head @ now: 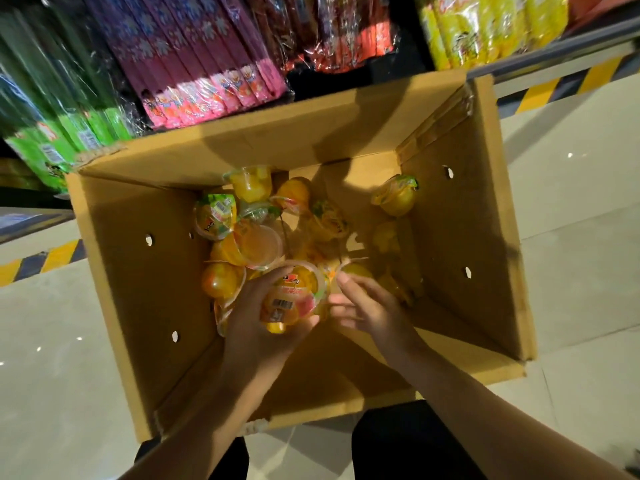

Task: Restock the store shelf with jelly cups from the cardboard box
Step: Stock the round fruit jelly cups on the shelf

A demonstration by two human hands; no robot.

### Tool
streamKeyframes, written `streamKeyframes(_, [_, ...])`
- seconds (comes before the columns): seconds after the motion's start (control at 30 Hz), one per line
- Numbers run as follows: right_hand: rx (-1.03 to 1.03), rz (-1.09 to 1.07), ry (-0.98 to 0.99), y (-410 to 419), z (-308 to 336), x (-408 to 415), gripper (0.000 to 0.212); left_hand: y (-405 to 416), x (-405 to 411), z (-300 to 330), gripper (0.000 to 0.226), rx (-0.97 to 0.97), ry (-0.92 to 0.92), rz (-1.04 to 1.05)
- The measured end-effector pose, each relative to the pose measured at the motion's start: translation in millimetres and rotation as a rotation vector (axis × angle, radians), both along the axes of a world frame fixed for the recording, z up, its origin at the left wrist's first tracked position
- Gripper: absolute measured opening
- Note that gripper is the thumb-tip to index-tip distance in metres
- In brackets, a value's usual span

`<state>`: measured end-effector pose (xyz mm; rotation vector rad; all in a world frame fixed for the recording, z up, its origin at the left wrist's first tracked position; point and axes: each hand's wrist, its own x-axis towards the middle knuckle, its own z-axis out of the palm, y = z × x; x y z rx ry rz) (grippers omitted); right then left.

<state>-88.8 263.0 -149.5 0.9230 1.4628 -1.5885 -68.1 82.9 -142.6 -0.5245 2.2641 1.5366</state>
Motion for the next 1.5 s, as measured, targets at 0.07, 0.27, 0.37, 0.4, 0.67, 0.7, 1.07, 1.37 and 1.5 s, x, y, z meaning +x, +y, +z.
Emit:
streamKeyframes(0.07, [0.141,-0.047,0.047,-4,-17,-9,0.043,-13,-1,-6,0.075,-0.011,-0.021,0.017])
streamKeyframes(0.27, [0.359,0.069,-0.06,-36,-110,-48,0.082,-40,-9,-30,0.073,-0.069,0.012,-0.064])
streamKeyframes(0.37, [0.357,0.077,-0.141,-61,-148,-58,0.1,-47,-10,-45,0.075,-0.049,0.031,-0.09])
streamKeyframes(0.4, [0.354,0.008,-0.107,-67,-154,-63,0.105,-50,-10,-51,0.076,-0.045,0.034,-0.093])
streamKeyframes(0.67, [0.452,-0.173,0.108,-60,-158,-54,0.041,-59,-9,-61,0.072,-0.057,0.043,-0.113])
streamKeyframes(0.7, [0.479,-0.175,0.091,-55,-145,-49,0.04,-58,-10,-54,0.071,-0.056,0.036,-0.112])
streamKeyframes(1.07, [0.394,-0.089,0.47,-16,95,12,0.064,-39,-21,122,0.069,-0.059,-0.015,-0.21])
streamKeyframes(1.37, [0.305,-0.218,0.603,-11,354,41,0.055,-42,-34,369,0.068,-0.034,0.12,-0.308])
streamKeyframes(1.5, [0.33,-0.19,0.69,-17,479,49,0.06,-52,-31,482,0.068,0.056,0.204,-0.295])
